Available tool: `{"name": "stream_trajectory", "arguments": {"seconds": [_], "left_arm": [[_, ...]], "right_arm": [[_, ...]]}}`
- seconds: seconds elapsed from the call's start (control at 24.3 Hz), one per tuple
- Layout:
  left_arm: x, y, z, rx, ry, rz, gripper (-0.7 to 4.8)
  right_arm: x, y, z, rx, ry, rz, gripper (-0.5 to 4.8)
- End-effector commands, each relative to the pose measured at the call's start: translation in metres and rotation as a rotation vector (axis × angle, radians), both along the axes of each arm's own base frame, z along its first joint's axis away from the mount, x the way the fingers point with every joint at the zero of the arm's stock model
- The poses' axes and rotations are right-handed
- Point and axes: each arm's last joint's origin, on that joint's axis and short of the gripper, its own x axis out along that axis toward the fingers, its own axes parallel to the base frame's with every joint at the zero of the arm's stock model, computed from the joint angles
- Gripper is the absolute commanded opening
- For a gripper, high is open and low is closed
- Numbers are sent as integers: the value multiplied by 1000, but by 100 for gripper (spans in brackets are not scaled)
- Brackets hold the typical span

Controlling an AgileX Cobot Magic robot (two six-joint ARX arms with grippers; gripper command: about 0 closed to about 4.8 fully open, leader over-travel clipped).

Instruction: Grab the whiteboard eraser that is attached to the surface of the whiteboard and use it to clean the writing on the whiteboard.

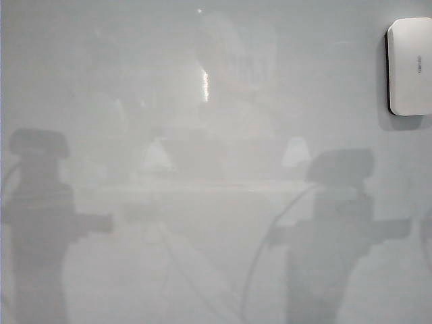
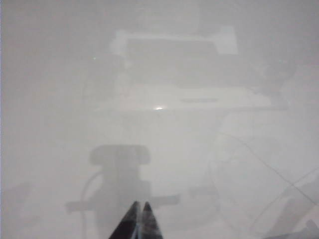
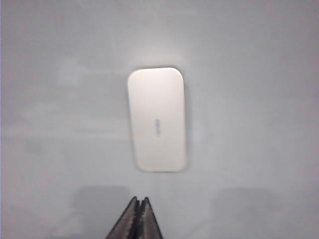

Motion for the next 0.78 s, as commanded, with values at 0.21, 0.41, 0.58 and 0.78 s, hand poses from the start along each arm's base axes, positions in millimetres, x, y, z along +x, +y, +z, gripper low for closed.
{"name": "stream_trajectory", "arguments": {"seconds": [0.21, 0.41, 0.58, 0.78], "left_arm": [[0, 0, 1, 1, -7, -4, -6], [0, 0, 1, 1, -6, -5, -6], [0, 0, 1, 1, -6, -4, -6], [0, 0, 1, 1, -6, -4, -6]], "right_arm": [[3, -1, -7, -83, 26, -50, -5], [20, -1, -41, -103, 20, -47, -5], [21, -12, -43, -108, 24, -102, -5], [23, -14, -51, -105, 38, -127, -5]]}}
